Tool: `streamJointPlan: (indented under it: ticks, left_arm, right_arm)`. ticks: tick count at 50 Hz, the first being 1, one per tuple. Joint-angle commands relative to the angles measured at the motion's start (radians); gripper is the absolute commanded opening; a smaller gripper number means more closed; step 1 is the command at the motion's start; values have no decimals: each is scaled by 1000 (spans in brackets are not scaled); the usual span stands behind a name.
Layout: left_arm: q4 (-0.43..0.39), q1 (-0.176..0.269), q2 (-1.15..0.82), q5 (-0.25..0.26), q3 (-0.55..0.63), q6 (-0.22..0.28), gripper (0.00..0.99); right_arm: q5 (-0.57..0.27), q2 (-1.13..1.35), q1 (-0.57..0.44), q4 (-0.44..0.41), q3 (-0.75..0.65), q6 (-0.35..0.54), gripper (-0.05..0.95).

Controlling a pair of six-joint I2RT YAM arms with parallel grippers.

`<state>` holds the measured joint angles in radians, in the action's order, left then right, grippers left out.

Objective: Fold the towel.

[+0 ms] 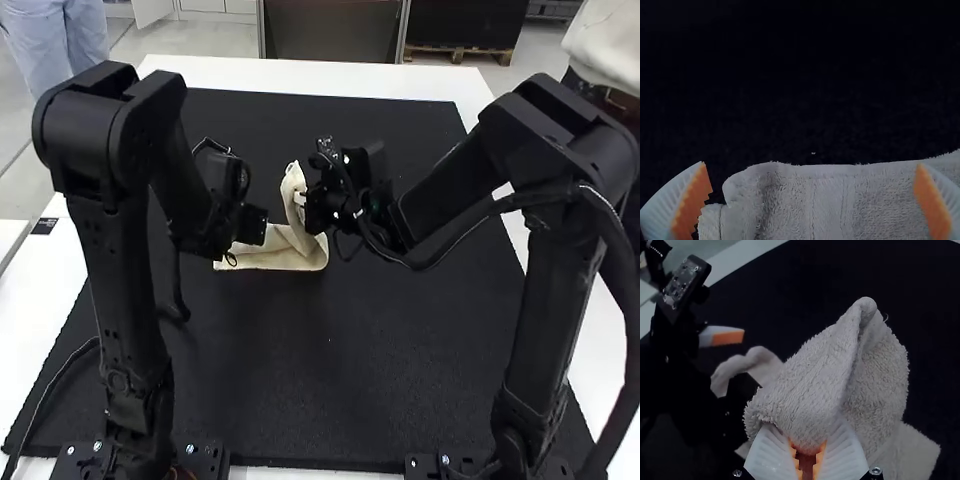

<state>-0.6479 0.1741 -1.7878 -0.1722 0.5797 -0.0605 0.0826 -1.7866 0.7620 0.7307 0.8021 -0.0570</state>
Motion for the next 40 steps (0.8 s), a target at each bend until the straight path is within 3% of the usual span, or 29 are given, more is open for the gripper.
streamJointPlan:
  ticks: [1, 12, 40]
  left_arm:
    - [-6, 1, 24, 0, 29, 19, 944]
    - [-22, 18, 24, -1, 28, 13, 944]
    - [-25, -19, 24, -1, 6, 8, 944]
  right_arm:
    - [13, 3, 14, 10, 16, -9, 62]
    - [14, 4, 10, 13, -4, -12, 62]
    - [26, -27, 40, 16, 39, -14, 62]
